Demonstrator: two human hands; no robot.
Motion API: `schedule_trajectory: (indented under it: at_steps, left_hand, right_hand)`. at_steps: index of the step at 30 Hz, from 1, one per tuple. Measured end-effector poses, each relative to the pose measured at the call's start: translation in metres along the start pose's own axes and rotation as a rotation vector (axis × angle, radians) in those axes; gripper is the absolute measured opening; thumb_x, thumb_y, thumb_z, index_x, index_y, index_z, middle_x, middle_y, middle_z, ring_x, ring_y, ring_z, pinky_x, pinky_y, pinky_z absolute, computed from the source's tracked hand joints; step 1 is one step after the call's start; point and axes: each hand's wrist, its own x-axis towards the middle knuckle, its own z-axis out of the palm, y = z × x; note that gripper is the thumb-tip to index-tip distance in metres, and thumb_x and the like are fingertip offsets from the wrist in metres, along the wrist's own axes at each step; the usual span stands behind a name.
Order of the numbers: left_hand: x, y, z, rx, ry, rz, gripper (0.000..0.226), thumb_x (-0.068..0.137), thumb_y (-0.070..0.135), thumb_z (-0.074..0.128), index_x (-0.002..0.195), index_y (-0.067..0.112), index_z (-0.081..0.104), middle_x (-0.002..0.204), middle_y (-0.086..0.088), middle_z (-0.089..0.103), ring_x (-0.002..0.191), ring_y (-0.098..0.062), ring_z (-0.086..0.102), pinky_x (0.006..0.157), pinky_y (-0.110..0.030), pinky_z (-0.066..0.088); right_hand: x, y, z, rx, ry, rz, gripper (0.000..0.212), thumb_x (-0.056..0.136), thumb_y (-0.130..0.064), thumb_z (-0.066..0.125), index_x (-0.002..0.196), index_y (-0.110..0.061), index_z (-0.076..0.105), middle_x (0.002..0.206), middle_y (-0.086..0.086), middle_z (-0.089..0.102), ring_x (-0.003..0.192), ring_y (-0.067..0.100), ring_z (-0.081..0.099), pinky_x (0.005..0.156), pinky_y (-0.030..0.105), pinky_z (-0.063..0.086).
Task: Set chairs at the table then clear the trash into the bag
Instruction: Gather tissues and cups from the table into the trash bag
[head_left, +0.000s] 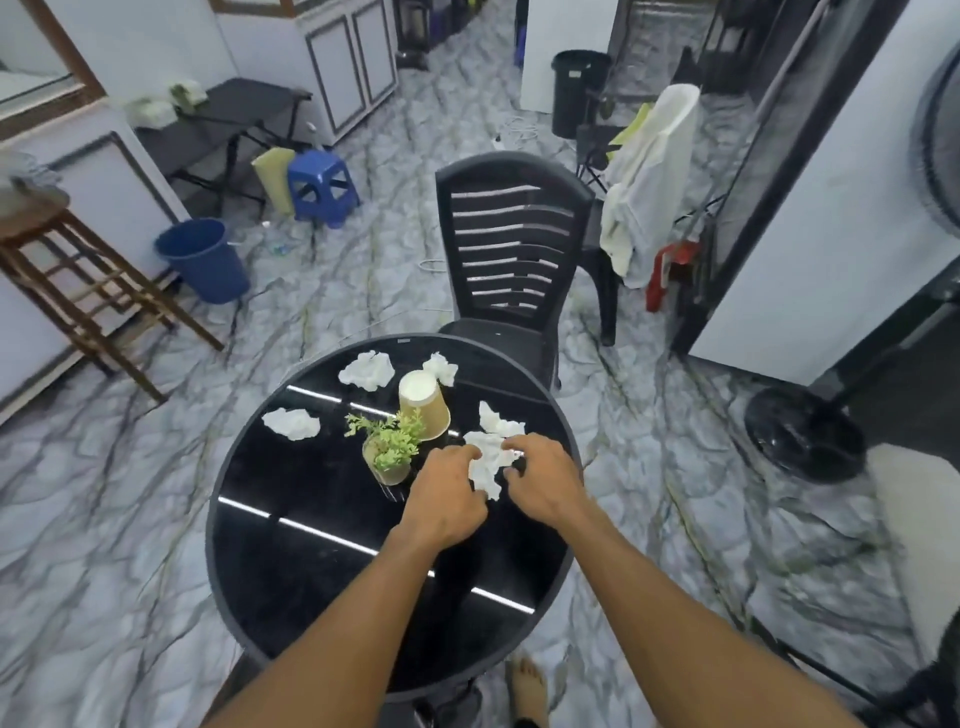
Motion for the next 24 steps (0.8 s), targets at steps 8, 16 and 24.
schedule_trajectory:
  at_steps: [8,16,24]
  left_hand:
    - [0.068,-0.002,0.035,0.105,-0.074,-0.095,0.080,0.081,0.028,0.074,0.152,0.017,0.038,0.158,-0.005,0.033,0.142,-0.027,0.034,0.115,-0.043,0.037]
    - [0.086,-0.016,0.061,0.214,-0.169,-0.093,0.073,0.081,0.025,0.072,0.149,0.028,0.046,0.163,-0.003,0.024,0.140,-0.026,0.031,0.108,-0.045,0.044]
    - [0.085,-0.032,0.074,0.138,-0.108,-0.102,0.030,0.085,0.003,0.062,0.109,0.014,0.077,0.113,-0.002,0.062,0.107,-0.025,0.057,0.092,-0.038,0.052]
  right_hand:
    - [0.087,0.022,-0.008,-0.054,-0.122,-0.094,0.033,0.086,-0.010,0.058,0.119,-0.011,0.066,0.128,0.002,0.062,0.119,0.023,0.056,0.096,0.037,0.048]
    - [0.135,0.041,0.024,-0.323,-0.358,-0.196,0.064,0.085,0.000,0.065,0.144,-0.018,0.049,0.157,0.003,0.037,0.137,0.027,0.042,0.109,0.042,0.043]
    - [0.129,0.061,0.040,-0.153,-0.285,-0.057,0.034,0.084,0.005,0.062,0.110,-0.015,0.072,0.103,0.005,0.069,0.091,0.023,0.066,0.077,0.033,0.057]
